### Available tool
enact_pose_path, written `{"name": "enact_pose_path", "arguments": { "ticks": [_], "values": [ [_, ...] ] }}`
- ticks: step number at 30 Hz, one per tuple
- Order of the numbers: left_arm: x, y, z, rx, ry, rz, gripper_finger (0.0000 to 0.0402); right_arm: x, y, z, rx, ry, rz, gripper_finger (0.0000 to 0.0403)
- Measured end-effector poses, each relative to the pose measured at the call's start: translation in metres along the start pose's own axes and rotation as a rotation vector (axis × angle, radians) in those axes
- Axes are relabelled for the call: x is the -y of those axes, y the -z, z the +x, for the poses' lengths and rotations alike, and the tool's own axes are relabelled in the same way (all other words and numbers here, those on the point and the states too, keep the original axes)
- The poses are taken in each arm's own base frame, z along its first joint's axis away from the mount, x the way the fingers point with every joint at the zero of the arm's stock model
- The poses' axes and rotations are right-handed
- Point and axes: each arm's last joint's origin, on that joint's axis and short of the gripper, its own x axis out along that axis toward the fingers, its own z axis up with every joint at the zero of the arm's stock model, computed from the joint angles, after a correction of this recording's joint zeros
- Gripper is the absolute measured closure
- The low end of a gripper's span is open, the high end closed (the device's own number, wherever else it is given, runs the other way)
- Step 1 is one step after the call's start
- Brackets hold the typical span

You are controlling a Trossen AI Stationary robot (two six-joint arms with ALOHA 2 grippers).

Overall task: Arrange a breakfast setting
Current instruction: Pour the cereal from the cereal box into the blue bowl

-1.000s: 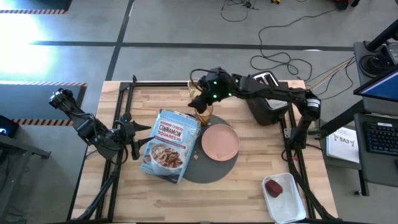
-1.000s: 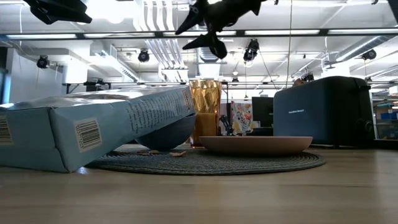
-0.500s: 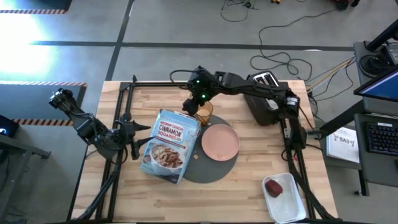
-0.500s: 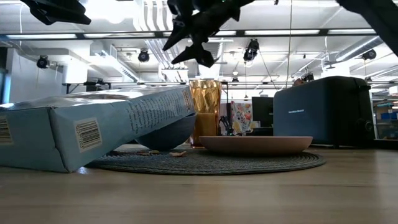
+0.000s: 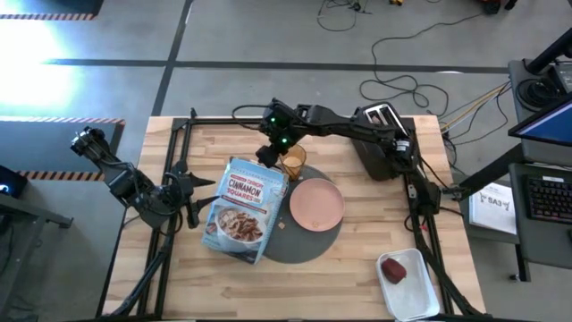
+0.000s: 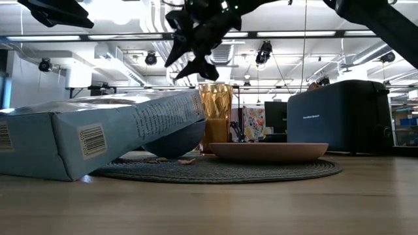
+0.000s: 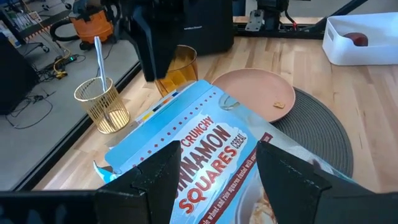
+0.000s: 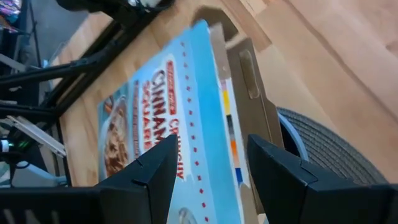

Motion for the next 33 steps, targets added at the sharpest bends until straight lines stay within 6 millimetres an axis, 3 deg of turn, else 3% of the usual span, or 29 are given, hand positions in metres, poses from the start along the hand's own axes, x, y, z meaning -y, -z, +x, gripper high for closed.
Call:
{"name": "enact_pose_path", "arguments": {
  "ticks": [19,33],
  "values": [
    [-0.001,0.001,0.0,-0.014,0.011,0.012,0.0208,0.006,0.006,0.025,-0.05,0.02,-0.078,0.0221],
    [-0.001,0.002,0.0,-0.016,0.011,0.013,0.0208,-0.001,0.01,0.028,-0.056,0.015,-0.142,0.0221]
  ]
}}
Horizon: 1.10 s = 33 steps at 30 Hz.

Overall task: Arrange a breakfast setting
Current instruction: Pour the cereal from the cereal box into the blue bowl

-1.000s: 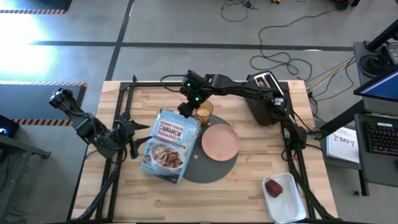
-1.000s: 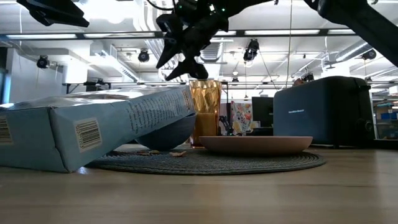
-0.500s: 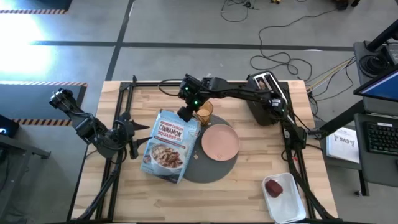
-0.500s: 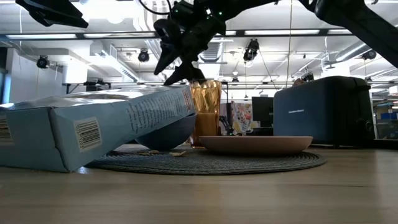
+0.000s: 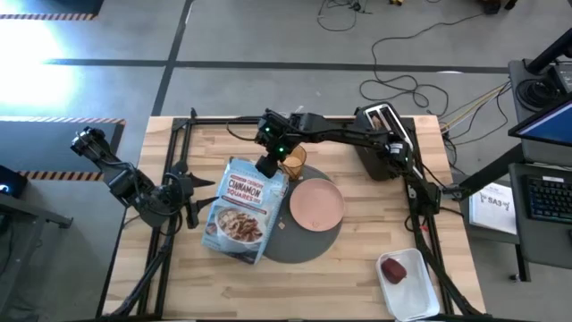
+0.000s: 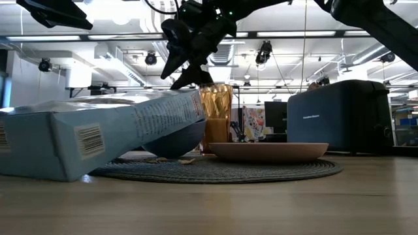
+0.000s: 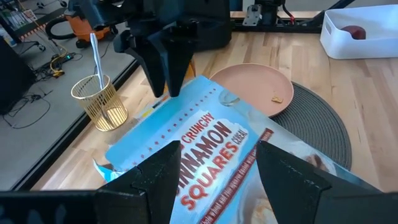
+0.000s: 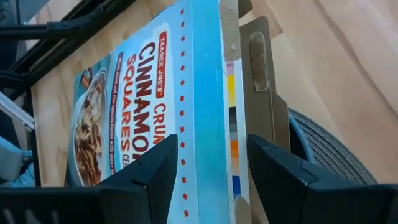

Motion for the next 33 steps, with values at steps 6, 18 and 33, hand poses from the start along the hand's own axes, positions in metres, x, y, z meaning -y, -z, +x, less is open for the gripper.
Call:
{"name": "enact_pose_path", "arguments": {
  "ticks": [6,18,33],
  "values": [
    [-0.0001,0.0002,0.0,-0.001,-0.001,0.002,0.0208,-0.0046,0.0017,0.0019,-0.007,-0.008,-0.027,0.0221],
    [0.0,0.0003,0.0,-0.005,0.004,0.002,0.0208,-0.0023,0.001,0.0019,0.014,0.062,-0.047,0.0221],
    [0.0,0.0004,0.0,-0.006,0.004,0.004,0.0208,0.0008,0.0074,0.0071,-0.022,0.075,-0.031,0.0221]
  ]
}}
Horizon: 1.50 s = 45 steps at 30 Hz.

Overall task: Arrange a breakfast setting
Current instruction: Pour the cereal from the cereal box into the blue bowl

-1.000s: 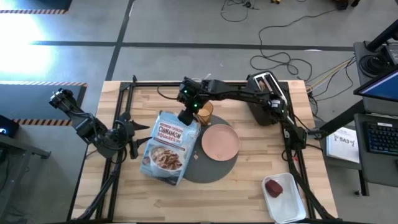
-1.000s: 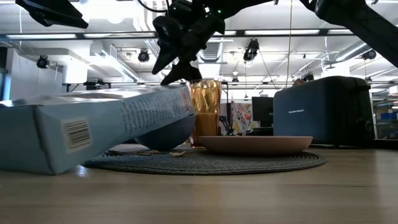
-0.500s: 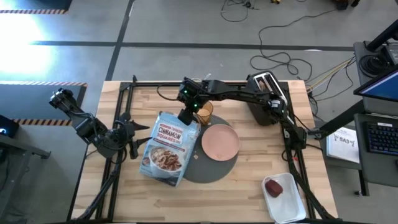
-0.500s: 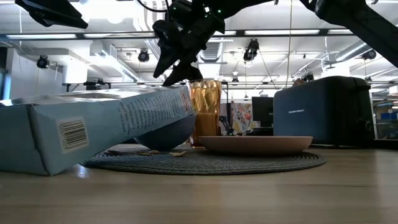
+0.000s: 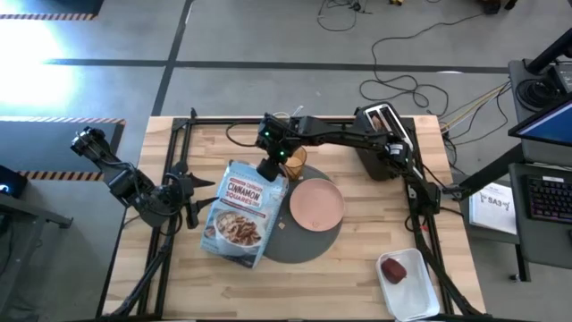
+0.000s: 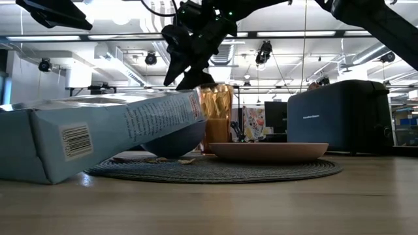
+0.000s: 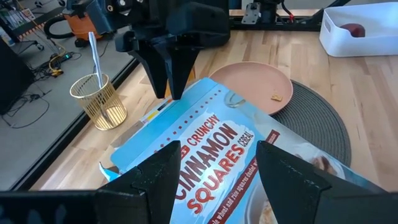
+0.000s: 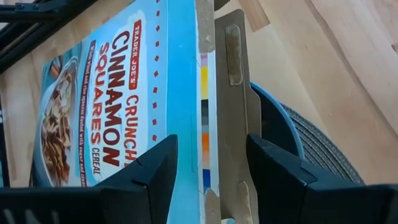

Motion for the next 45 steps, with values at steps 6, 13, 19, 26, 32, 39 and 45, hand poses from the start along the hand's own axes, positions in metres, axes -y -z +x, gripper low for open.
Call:
{"name": "enact_pose_path", "arguments": {
  "ticks": [6,13,19,26,32,39,45],
  "values": [
    [0.0,0.0,0.0,-0.003,-0.002,0.005,0.0208,-0.002,0.001,0.001,-0.007,-0.008,-0.01,0.0221],
    [-0.001,0.001,0.0,-0.005,-0.003,0.007,0.0208,-0.005,0.003,0.002,-0.014,-0.011,-0.031,0.0223],
    [-0.001,0.001,0.0,-0.005,-0.003,0.007,0.0208,-0.007,0.003,0.003,-0.016,-0.014,-0.059,0.0251],
    [-0.001,0.001,0.0,-0.005,-0.003,0.006,0.0208,-0.007,0.003,0.003,-0.015,-0.014,-0.074,0.03],
    [-0.001,0.001,0.0,-0.005,-0.003,0.005,0.0208,-0.008,0.003,0.003,-0.022,-0.052,-0.086,0.0347],
    [-0.001,0.001,0.0,-0.008,-0.005,0.009,0.0208,-0.009,0.003,0.003,-0.022,-0.074,-0.088,0.0392],
    [-0.001,0.001,0.0,-0.008,-0.005,0.009,0.0208,-0.011,0.001,0.002,-0.015,-0.133,-0.094,0.0394]
  ]
}}
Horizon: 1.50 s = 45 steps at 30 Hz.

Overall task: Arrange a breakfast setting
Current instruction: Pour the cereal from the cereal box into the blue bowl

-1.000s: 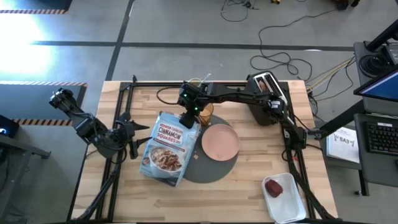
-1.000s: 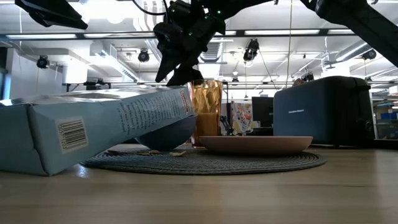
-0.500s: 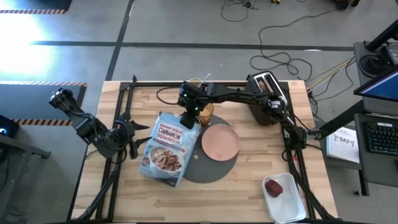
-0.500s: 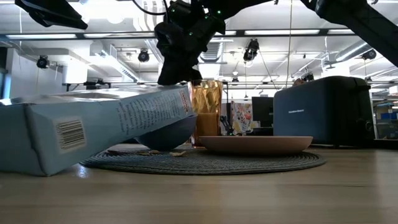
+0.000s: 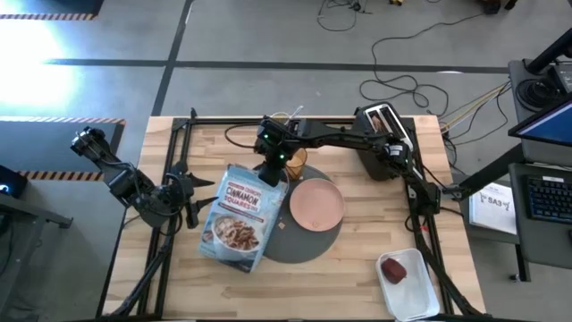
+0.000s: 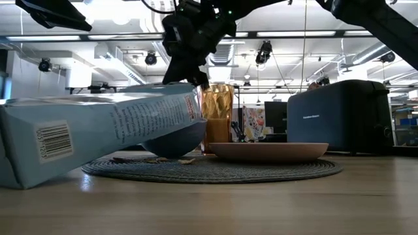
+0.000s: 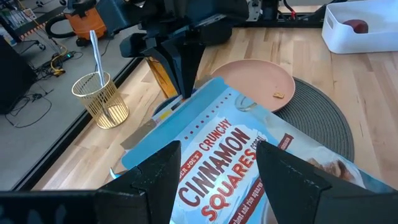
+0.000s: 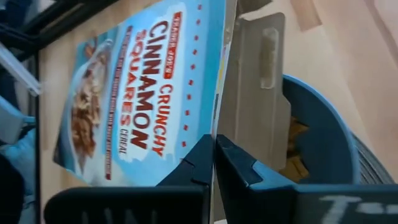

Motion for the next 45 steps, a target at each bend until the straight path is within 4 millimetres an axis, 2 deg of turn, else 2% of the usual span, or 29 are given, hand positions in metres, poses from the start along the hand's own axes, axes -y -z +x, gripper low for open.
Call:
{"name": "enact_pose_path", "arguments": {
  "ticks": [9,14,19,26,29,33,38,41,45],
  "values": [
    [0.0,0.0,0.0,0.0,0.0,0.0,0.0208,-0.007,-0.005,-0.006,0.03,-0.071,-0.007,0.0395],
    [-0.001,0.0,-0.001,0.003,0.002,-0.002,0.0208,-0.026,-0.011,-0.019,0.072,-0.104,-0.055,0.0395],
    [-0.001,0.0,-0.001,0.002,0.001,-0.001,0.0208,-0.038,-0.012,-0.021,0.075,-0.109,-0.075,0.0395],
    [-0.001,0.0,-0.001,-0.008,0.017,0.0,0.0208,-0.031,-0.011,-0.019,0.08,-0.016,-0.029,0.0387],
    [-0.001,0.0,-0.001,-0.008,0.017,-0.002,0.0208,-0.025,-0.012,-0.021,0.081,-0.021,0.0,0.0365],
    [-0.001,0.0,-0.001,-0.008,0.017,-0.002,0.0208,-0.018,-0.013,-0.022,0.081,-0.014,-0.004,0.0316],
    [-0.001,0.001,-0.001,-0.014,0.014,0.005,0.0208,-0.01,-0.011,-0.008,0.054,-0.005,-0.027,0.0255],
    [-0.002,0.001,-0.001,-0.015,0.013,0.007,0.0208,-0.004,-0.009,0.004,0.031,0.004,-0.04,0.0233],
    [-0.002,0.002,-0.001,-0.015,0.013,0.007,0.0208,0.002,-0.01,0.005,0.035,0.014,-0.067,0.0219]
  ]
}}
